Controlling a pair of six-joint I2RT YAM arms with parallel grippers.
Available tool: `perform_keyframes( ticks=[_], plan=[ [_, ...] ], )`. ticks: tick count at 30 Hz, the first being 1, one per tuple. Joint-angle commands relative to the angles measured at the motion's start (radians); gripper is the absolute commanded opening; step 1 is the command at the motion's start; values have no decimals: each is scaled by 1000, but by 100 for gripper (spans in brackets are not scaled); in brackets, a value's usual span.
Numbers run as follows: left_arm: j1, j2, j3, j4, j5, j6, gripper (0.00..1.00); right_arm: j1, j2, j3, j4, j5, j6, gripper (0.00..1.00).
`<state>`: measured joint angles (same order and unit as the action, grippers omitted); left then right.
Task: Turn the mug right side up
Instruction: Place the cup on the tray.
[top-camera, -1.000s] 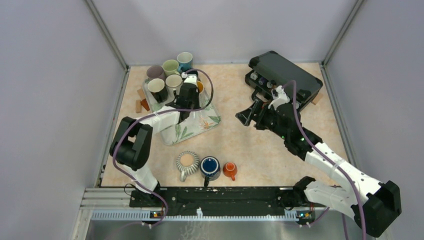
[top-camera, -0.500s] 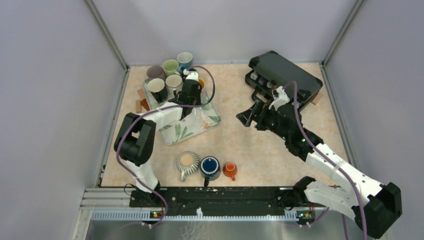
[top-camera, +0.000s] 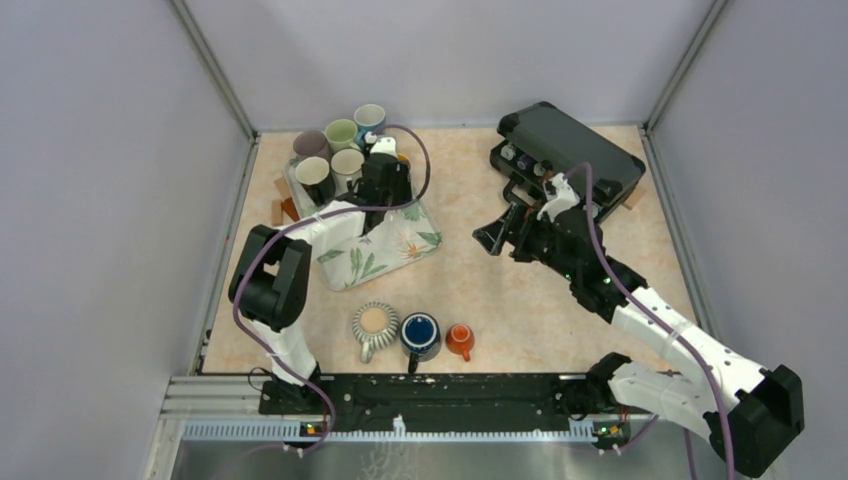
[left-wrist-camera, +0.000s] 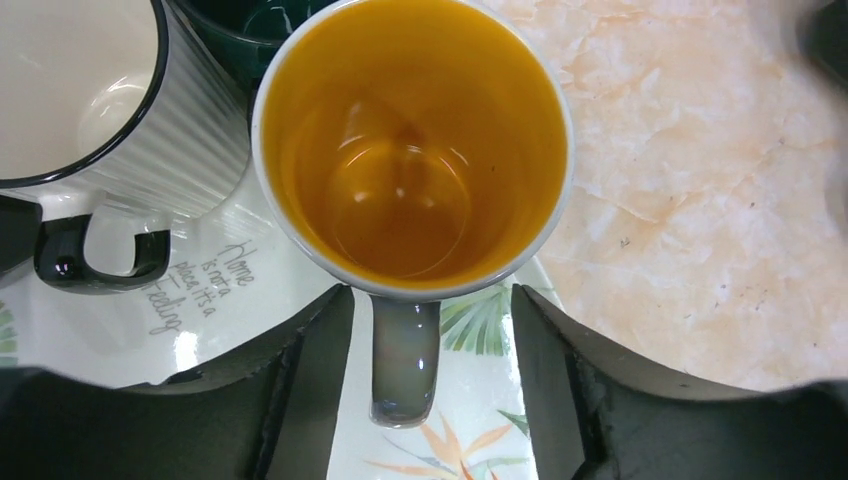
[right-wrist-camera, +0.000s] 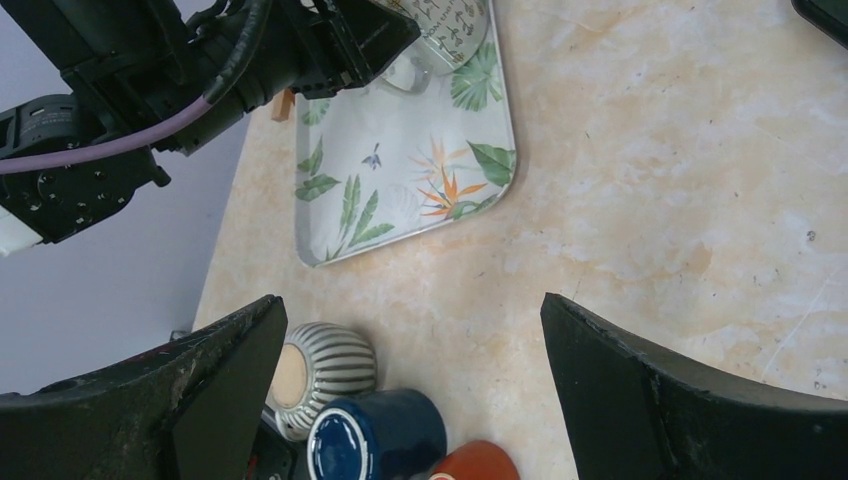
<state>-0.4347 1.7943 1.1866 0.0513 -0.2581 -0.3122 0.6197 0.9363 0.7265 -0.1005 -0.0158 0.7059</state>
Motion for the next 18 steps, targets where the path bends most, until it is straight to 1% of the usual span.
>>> perform_keyframes(
  ticks=[1,11,12,18],
  plan=[
    [-3,-51,35,33,26,-10,70,-1,0,14,0,1,-26,99],
    [-3,-135,16,-28,78,-41,97,0,10,25,-23,13,-37,99],
    [-4,-145,17,-38,86,-44,98,0,10,26,-26,13,-36,99],
    [-3,-229,21,-115,137,-60,98,-1,-1,34,-50,100,-36,99]
  ],
)
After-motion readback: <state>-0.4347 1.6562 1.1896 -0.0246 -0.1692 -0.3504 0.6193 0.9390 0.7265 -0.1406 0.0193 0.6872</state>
